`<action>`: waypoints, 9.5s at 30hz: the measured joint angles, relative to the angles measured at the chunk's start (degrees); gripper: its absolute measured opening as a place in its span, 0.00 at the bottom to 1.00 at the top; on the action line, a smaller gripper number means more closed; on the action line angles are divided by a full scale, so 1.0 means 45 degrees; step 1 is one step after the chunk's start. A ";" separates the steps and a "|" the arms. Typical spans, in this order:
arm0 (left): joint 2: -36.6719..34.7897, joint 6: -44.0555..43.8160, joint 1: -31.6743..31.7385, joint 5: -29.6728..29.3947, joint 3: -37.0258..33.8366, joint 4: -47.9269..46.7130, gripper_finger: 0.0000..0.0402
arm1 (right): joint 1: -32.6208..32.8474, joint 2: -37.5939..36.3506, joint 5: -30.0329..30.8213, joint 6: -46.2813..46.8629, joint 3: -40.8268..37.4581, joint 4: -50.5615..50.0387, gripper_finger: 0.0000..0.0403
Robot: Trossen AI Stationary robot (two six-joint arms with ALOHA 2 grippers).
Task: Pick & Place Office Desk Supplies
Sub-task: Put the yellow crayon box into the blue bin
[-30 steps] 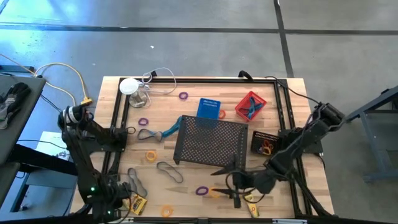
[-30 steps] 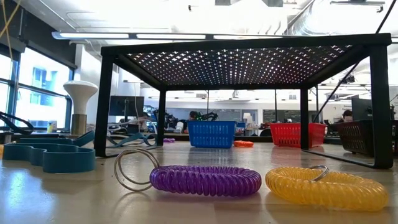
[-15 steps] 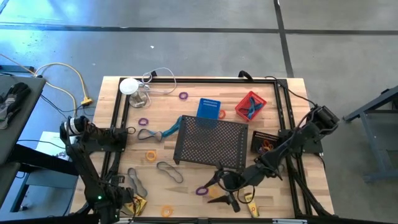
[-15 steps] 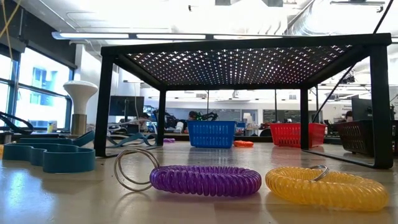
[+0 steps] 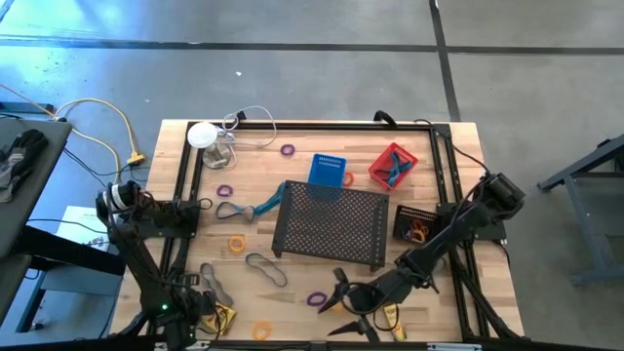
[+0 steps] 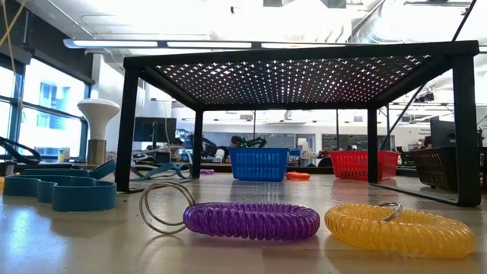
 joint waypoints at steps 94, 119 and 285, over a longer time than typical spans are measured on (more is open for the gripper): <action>0.0665 0.8880 0.6251 -0.2012 -0.0219 0.3501 0.23 | 0.0609 0.1587 -0.0540 0.8555 0.0019 -0.5523 0.58; 0.1622 0.8058 0.7564 -0.1870 -0.0214 0.9459 0.23 | 0.0423 0.3064 -0.1912 1.1309 0.0010 -0.4619 0.58; 0.3768 0.7438 0.7623 -0.2065 -0.0236 1.5421 0.11 | 0.3084 0.4225 0.7205 -0.6548 0.0592 -0.5649 0.39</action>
